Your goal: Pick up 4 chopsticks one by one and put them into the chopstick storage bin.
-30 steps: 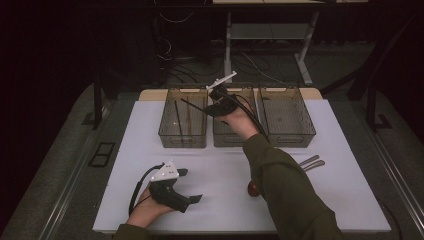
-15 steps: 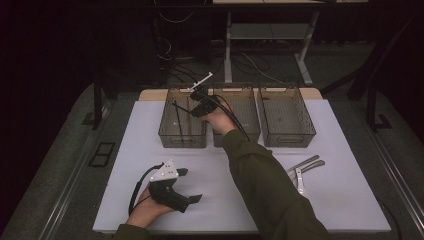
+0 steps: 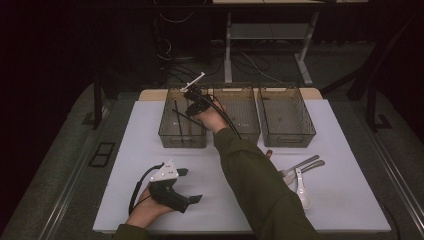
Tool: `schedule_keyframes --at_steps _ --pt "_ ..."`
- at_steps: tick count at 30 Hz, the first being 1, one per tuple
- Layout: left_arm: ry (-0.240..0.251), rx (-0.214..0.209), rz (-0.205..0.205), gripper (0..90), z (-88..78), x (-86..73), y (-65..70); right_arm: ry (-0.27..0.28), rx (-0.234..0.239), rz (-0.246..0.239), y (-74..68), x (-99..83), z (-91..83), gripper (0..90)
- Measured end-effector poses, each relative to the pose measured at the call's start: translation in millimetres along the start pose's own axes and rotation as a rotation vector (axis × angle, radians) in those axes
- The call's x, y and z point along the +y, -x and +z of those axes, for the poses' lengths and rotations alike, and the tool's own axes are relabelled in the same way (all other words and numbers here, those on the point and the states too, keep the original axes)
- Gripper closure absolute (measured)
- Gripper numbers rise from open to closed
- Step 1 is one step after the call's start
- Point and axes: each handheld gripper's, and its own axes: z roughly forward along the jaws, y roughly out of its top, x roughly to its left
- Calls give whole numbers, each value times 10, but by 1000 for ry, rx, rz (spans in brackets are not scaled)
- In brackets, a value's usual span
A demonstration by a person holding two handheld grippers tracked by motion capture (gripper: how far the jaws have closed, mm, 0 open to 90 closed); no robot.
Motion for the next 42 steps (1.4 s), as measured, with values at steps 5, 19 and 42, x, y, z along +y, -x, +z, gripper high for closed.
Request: schedule_keyframes --at_steps 5,19,42 --pt "0 1 -1 0 -1 1 -1 21 20 -6 -2 -2 -41 617" --pt "-3 0 -1 0 -4 -5 -7 96 119 -38 -9 -110 -304 355" --pt "-12 4 -9 0 28 -12 1 255 168 -90 139 -782 -1014 187"
